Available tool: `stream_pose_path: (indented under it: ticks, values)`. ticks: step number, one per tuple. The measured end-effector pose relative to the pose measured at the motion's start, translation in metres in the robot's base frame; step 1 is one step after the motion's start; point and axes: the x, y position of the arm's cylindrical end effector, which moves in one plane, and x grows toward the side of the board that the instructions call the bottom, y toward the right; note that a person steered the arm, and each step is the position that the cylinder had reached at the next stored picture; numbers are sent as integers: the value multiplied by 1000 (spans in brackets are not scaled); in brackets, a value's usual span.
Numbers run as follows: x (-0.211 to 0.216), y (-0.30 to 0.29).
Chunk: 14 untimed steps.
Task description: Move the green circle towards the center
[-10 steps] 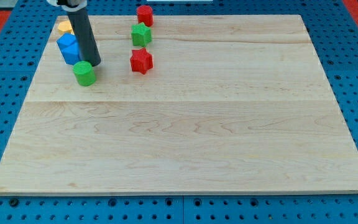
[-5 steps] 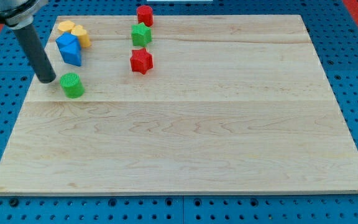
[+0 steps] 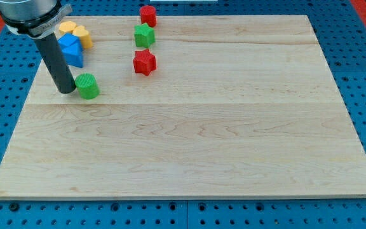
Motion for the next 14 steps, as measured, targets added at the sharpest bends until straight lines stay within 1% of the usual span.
stream_pose_path:
  ticks: [5, 6, 8, 9, 10, 12, 14]
  values:
    - [0, -25]
    - [3, -22]
    - [11, 21]
    - [15, -3]
    - [3, -30]
    - [-6, 21]
    - [-34, 24]
